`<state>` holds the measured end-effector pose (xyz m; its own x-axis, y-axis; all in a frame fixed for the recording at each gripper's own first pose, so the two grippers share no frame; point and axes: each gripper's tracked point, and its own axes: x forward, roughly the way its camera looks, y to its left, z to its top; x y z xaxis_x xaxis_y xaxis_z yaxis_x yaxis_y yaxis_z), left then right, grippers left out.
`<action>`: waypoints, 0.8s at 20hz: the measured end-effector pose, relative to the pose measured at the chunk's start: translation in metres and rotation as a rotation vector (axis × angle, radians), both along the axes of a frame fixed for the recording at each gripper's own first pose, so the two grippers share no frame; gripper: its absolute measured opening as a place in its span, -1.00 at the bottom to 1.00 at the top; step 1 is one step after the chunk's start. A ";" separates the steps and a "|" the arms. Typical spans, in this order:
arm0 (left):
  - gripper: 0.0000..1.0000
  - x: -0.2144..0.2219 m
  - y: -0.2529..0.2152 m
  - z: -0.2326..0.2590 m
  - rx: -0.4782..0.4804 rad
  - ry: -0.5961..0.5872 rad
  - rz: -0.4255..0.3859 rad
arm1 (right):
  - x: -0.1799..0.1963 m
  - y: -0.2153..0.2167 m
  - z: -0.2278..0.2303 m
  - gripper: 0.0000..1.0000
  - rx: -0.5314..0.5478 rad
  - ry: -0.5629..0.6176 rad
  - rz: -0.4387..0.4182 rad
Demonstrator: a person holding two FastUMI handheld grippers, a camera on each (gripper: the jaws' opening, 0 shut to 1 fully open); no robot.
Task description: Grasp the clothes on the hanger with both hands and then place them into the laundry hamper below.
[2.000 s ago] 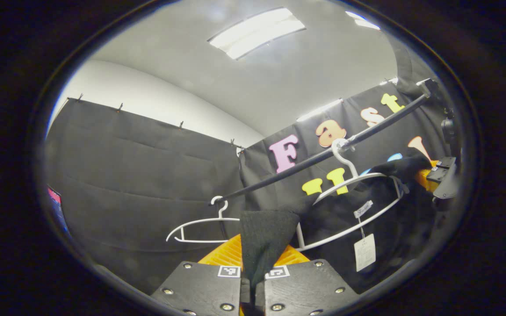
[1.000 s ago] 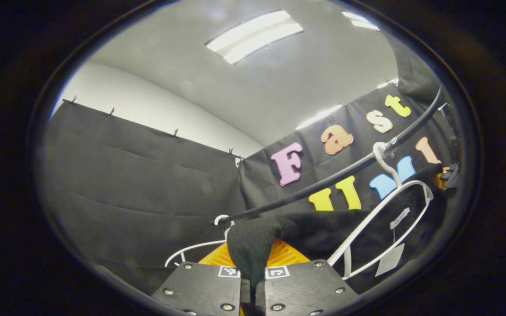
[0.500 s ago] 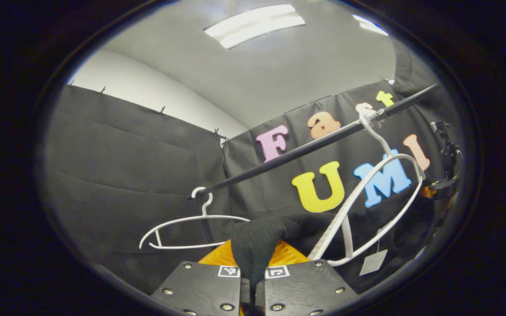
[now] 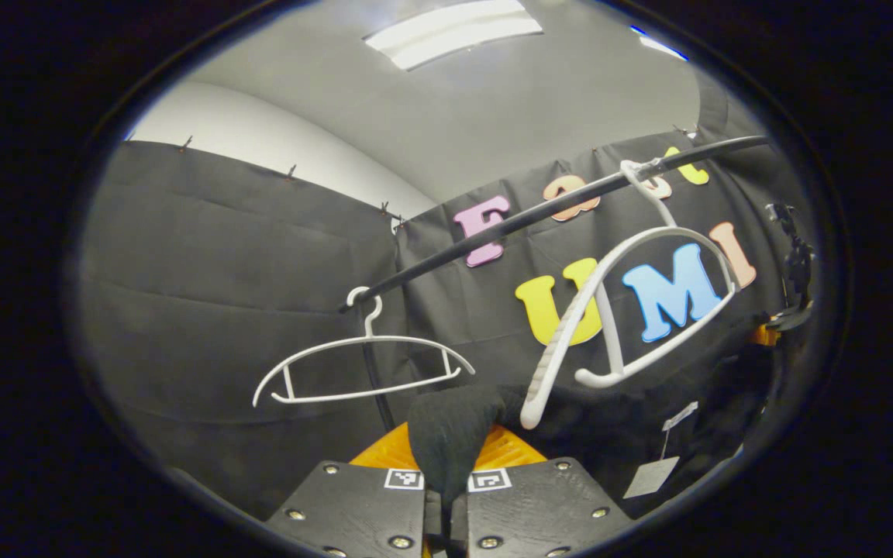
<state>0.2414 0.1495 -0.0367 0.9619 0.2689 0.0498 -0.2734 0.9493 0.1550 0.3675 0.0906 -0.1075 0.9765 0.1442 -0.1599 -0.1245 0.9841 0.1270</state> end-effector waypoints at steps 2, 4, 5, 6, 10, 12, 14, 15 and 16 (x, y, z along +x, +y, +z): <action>-0.92 -0.008 -0.002 -0.006 -0.017 0.009 -0.009 | -0.017 0.003 0.000 -0.96 -0.009 0.002 0.010; -0.92 -0.019 -0.005 -0.010 -0.029 0.017 -0.023 | -0.035 0.006 0.001 -0.96 -0.020 0.002 0.021; -0.91 -0.029 -0.009 -0.013 -0.032 0.020 -0.034 | -0.044 0.006 0.003 -0.96 -0.025 0.001 0.024; -0.89 -0.034 -0.013 -0.015 -0.034 0.022 -0.046 | -0.052 0.008 0.004 -1.00 -0.028 0.001 0.028; -0.89 -0.047 -0.033 -0.023 -0.058 0.031 -0.096 | -0.088 0.014 0.006 -0.96 -0.035 0.002 0.041; -0.89 -0.056 -0.045 -0.028 -0.073 0.038 -0.123 | -0.107 0.021 0.005 -0.96 -0.038 0.010 0.054; -0.89 -0.063 -0.056 -0.033 -0.086 0.042 -0.152 | -0.125 0.027 0.002 -1.00 -0.045 0.018 0.067; -0.89 -0.069 -0.060 -0.035 -0.092 0.046 -0.166 | -0.135 0.030 0.001 -0.96 -0.049 0.023 0.074; -0.89 -0.074 -0.066 -0.037 -0.098 0.050 -0.182 | -0.145 0.033 -0.001 -1.00 -0.053 0.027 0.080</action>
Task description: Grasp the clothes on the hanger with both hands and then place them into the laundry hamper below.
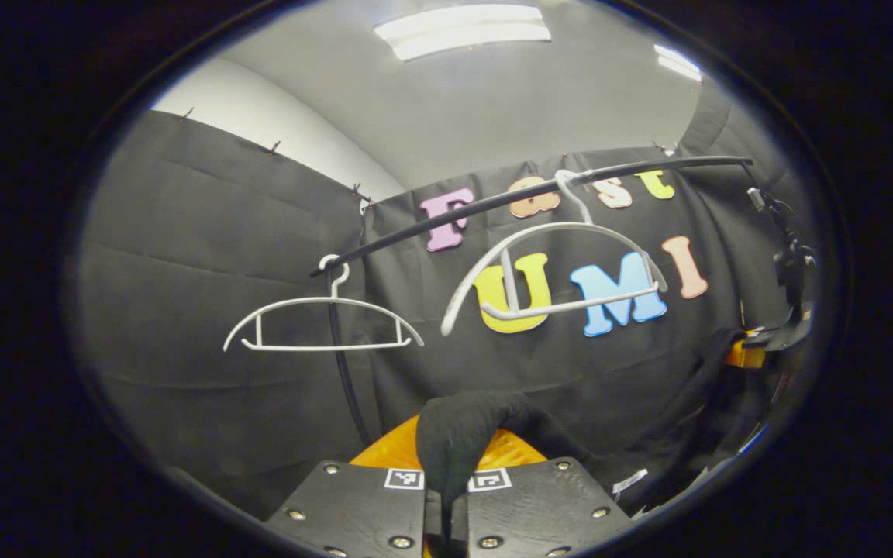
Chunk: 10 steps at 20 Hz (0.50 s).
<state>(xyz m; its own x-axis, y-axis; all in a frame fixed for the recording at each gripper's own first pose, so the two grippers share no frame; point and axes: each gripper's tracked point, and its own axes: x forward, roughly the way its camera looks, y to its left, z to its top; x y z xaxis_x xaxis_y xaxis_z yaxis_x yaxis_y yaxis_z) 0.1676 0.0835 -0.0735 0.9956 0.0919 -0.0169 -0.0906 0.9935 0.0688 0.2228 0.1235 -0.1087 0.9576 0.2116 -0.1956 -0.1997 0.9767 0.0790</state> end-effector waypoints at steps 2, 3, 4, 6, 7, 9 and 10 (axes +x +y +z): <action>-0.89 -0.005 -0.015 -0.004 -0.014 0.006 -0.030 | -0.016 0.007 -0.006 -1.00 -0.004 0.016 0.015; -0.89 -0.005 -0.023 -0.007 -0.023 0.009 -0.045 | -0.022 0.010 -0.009 -0.96 -0.006 0.024 0.020; -0.89 -0.006 -0.029 -0.010 -0.035 0.013 -0.061 | -0.028 0.012 -0.012 -0.91 -0.009 0.031 0.024; -0.89 -0.009 -0.042 -0.021 -0.055 0.023 -0.087 | -0.040 0.017 -0.018 -1.00 -0.011 0.049 0.033; -0.89 -0.011 -0.048 -0.027 -0.065 0.032 -0.098 | -0.045 0.021 -0.022 -1.00 -0.010 0.057 0.036; -0.89 -0.016 -0.060 -0.040 -0.084 0.049 -0.121 | -0.057 0.028 -0.030 -1.00 -0.013 0.073 0.044; -0.89 -0.018 -0.066 -0.047 -0.093 0.058 -0.131 | -0.064 0.032 -0.036 -1.00 -0.009 0.082 0.050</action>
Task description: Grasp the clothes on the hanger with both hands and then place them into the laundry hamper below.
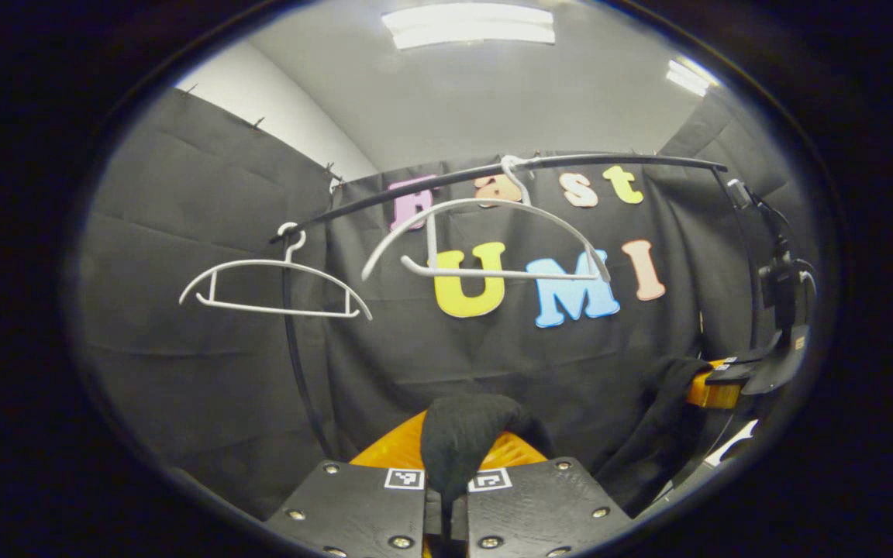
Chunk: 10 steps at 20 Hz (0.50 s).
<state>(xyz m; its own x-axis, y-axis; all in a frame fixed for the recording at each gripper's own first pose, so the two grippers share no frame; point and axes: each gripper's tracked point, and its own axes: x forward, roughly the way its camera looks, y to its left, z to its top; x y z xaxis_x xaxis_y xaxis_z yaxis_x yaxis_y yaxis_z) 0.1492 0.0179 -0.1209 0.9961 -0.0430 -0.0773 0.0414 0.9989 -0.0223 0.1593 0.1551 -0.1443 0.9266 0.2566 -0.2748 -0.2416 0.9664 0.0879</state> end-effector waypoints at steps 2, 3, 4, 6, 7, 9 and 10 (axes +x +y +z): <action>-0.89 0.000 -0.012 -0.013 -0.012 0.018 -0.020 | -0.009 0.007 -0.012 -1.00 0.012 0.026 0.016; -0.89 -0.002 -0.016 -0.021 -0.021 0.027 -0.030 | -0.012 0.012 -0.019 -1.00 0.024 0.043 0.023; -0.88 -0.002 -0.021 -0.028 -0.029 0.038 -0.039 | -0.015 0.016 -0.028 -1.00 0.036 0.058 0.028; -0.88 -0.004 -0.034 -0.046 -0.043 0.066 -0.060 | -0.025 0.024 -0.047 -0.96 0.048 0.086 0.039; -0.89 -0.006 -0.038 -0.055 -0.045 0.079 -0.069 | -0.029 0.027 -0.056 -1.00 0.048 0.103 0.046; -0.88 -0.009 -0.047 -0.075 -0.048 0.105 -0.084 | -0.039 0.030 -0.077 -0.96 0.048 0.135 0.053; -0.88 -0.011 -0.051 -0.086 -0.048 0.119 -0.090 | -0.044 0.031 -0.086 -0.96 0.049 0.153 0.053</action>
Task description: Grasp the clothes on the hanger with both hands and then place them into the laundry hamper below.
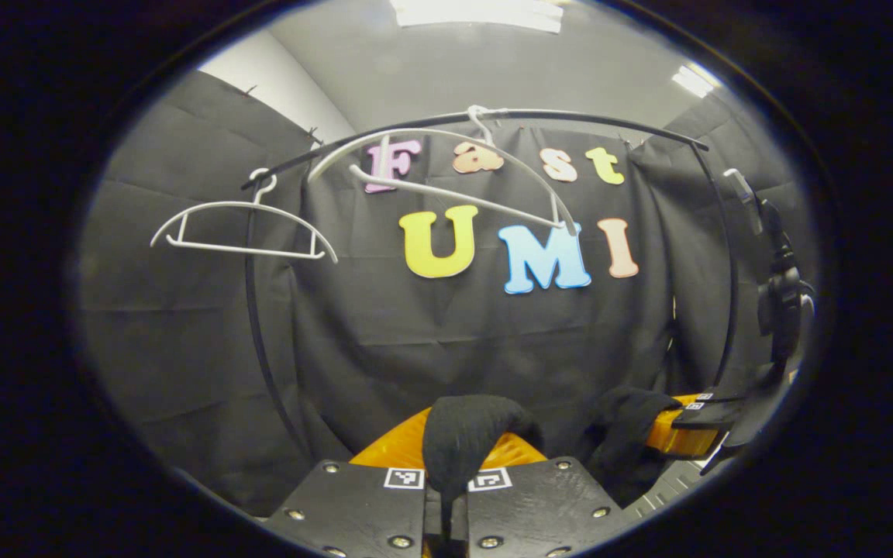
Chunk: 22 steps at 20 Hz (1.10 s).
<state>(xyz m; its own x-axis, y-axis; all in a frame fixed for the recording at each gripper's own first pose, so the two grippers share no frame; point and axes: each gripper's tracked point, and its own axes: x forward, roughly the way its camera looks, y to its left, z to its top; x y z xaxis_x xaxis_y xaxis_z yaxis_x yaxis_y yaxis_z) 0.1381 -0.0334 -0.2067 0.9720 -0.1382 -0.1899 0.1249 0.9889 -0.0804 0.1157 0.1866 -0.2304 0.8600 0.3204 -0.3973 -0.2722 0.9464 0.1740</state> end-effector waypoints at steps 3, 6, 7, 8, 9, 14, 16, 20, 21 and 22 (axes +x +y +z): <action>-0.88 -0.007 -0.010 -0.035 0.002 0.055 -0.014 | -0.011 0.001 -0.030 -0.96 -0.009 0.058 -0.005; -0.88 -0.002 -0.014 -0.068 0.010 0.117 -0.029 | -0.023 0.001 -0.059 -0.96 -0.040 0.114 -0.003; -0.88 -0.008 -0.015 -0.079 0.015 0.139 -0.034 | -0.026 0.002 -0.070 -0.96 -0.050 0.136 0.005; -0.88 -0.012 -0.016 -0.091 0.022 0.167 -0.034 | -0.032 0.002 -0.080 -0.89 -0.064 0.159 0.011; -0.88 -0.019 -0.018 -0.106 0.030 0.200 -0.034 | -0.036 -0.001 -0.089 -0.89 -0.086 0.180 0.012; -0.87 -0.040 -0.022 -0.155 0.065 0.356 -0.054 | -0.058 -0.010 -0.131 -0.89 -0.158 0.301 0.016; -0.85 -0.047 -0.022 -0.173 0.076 0.421 -0.062 | -0.064 -0.010 -0.139 -0.83 -0.179 0.338 0.025; -0.78 -0.068 -0.015 -0.211 0.083 0.552 -0.080 | -0.081 -0.015 -0.154 -0.75 -0.229 0.403 0.039; -0.75 -0.075 -0.018 -0.214 0.086 0.579 -0.088 | -0.085 -0.016 -0.156 -0.51 -0.236 0.415 0.041; -0.71 -0.078 -0.019 -0.219 0.089 0.597 -0.096 | -0.087 -0.018 -0.158 -0.67 -0.247 0.426 0.035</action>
